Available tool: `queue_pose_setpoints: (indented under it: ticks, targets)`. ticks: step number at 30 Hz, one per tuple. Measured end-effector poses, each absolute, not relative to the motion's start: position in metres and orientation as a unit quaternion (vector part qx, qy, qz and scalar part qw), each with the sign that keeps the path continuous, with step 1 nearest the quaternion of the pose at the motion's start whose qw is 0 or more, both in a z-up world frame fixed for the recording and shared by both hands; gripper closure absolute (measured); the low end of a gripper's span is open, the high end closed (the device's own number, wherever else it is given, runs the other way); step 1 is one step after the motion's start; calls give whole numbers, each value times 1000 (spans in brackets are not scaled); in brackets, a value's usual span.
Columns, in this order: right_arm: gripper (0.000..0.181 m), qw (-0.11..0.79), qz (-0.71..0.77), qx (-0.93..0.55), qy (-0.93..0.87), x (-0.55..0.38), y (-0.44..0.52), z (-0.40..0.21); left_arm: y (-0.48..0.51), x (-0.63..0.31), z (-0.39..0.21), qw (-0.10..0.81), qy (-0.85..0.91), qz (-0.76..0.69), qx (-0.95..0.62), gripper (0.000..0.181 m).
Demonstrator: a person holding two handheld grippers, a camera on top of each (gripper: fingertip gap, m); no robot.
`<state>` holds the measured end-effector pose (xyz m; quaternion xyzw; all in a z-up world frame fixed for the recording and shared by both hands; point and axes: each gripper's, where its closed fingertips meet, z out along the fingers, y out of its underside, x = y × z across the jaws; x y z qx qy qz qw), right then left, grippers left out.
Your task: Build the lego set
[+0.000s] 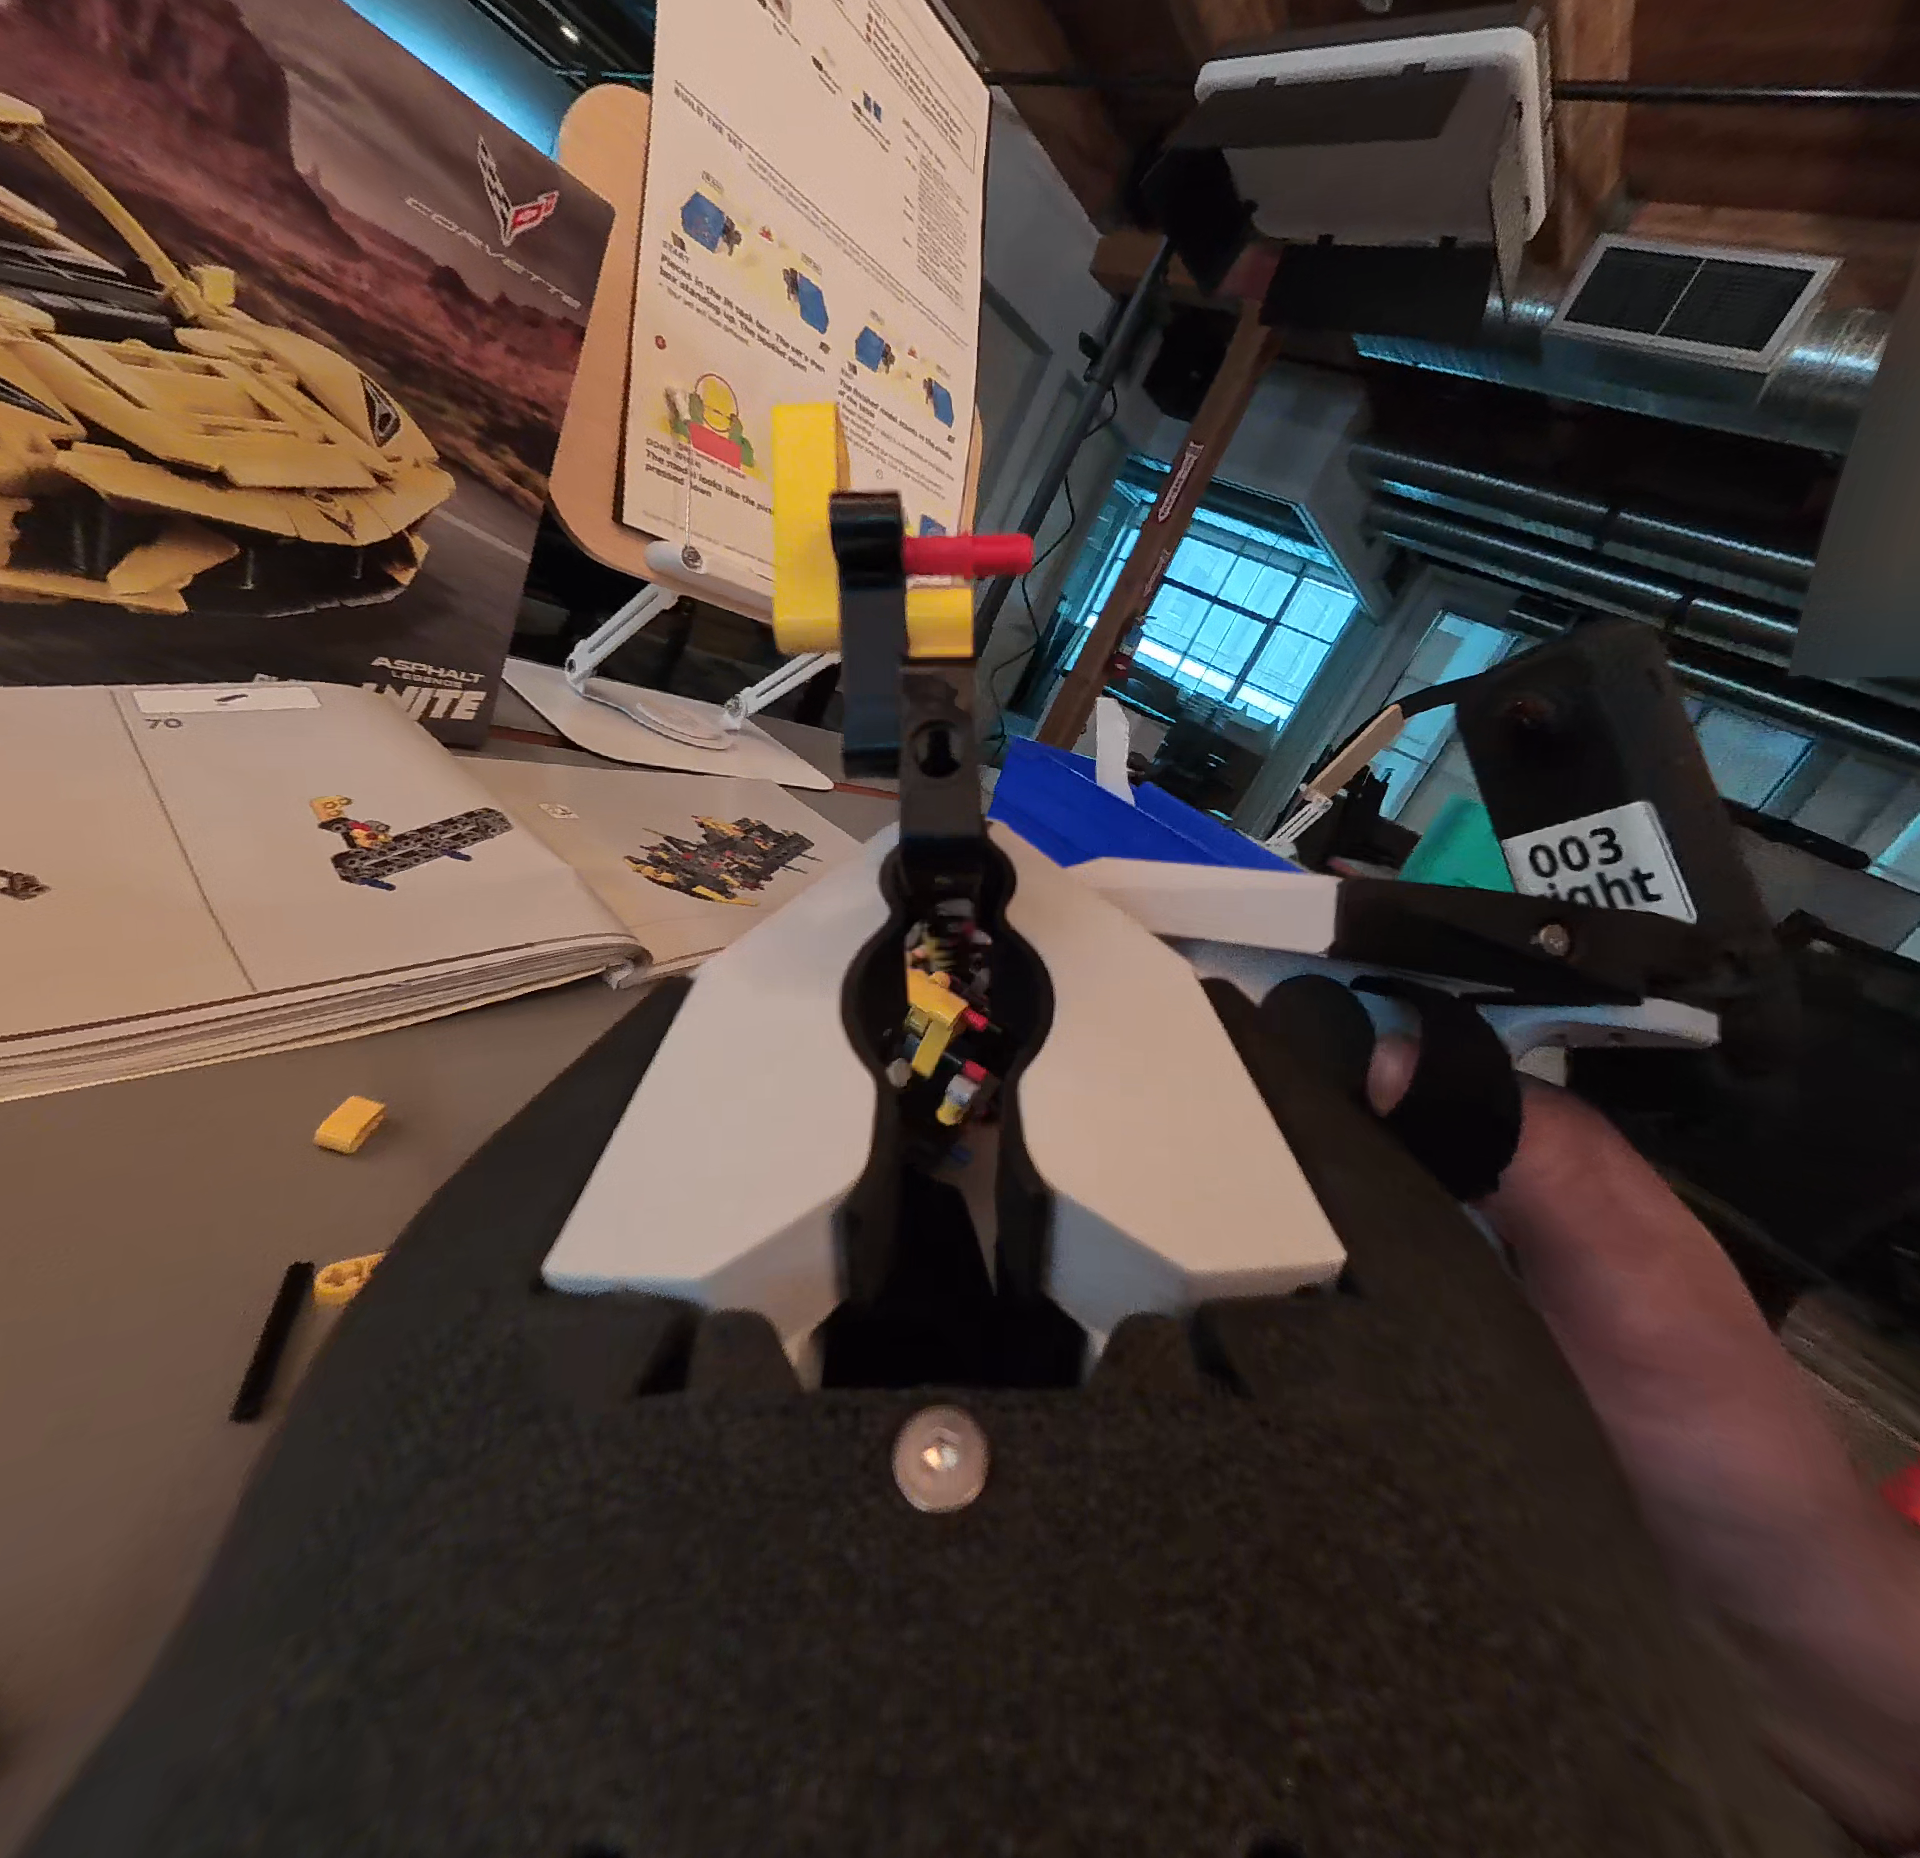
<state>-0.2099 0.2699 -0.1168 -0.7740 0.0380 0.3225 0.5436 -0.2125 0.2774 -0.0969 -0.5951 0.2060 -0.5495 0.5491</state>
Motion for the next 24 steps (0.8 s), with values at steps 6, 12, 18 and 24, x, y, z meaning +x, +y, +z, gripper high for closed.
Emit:
queue_pose_setpoints:
  ticks: [6, 12, 18, 24]
  targets:
    - [175, 542, 316, -778, 41, -211, 273, -120, 279, -211, -101, 560, 209, -523, -608, 173]
    - [175, 544, 315, -777, 44, -210, 275, -121, 278, -210, -101, 576, 219, -497, -611, 172]
    - [175, 541, 305, -783, 33, -210, 275, -123, 278, -209, -103, 574, 224, -491, -616, 173]
    - [175, 519, 309, -797, 25, -209, 273, -127, 276, -206, -105, 554, 229, -504, -622, 172]
